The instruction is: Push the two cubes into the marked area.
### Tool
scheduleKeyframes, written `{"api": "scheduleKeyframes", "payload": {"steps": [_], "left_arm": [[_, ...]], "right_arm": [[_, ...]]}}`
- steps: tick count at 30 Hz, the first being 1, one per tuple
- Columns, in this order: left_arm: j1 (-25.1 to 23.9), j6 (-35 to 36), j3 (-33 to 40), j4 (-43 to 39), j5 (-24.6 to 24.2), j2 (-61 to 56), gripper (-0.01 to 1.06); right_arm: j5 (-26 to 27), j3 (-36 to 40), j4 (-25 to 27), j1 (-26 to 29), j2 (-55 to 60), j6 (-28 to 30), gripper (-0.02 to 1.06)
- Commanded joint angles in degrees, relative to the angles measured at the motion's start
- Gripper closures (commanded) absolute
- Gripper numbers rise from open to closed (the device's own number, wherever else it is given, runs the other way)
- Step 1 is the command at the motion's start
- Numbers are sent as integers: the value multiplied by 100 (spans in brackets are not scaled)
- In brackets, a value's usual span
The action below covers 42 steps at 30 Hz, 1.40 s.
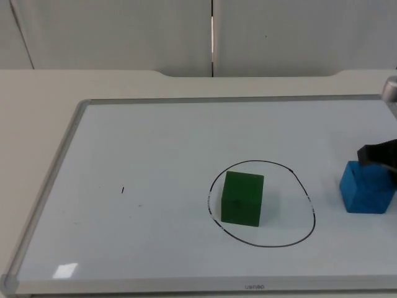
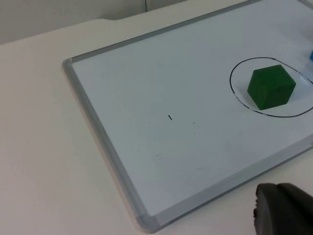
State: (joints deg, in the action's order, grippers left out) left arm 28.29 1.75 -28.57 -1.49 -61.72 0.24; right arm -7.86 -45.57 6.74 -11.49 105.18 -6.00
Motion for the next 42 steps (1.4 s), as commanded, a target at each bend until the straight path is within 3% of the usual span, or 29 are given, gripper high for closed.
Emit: {"api": "scheduleKeyframes", "payload": {"steps": [1, 12, 42], "left_arm": [[24, 5, 17, -51, 5, -24, 105], [24, 5, 17, -51, 5, -24, 105], [24, 5, 17, -51, 5, -24, 105]], "right_arm": [[84, -31, 113, -60, -14, -1, 105], [305, -31, 115, -438, -14, -1, 105], [297, -31, 146, -715, -14, -215, 105]]}}
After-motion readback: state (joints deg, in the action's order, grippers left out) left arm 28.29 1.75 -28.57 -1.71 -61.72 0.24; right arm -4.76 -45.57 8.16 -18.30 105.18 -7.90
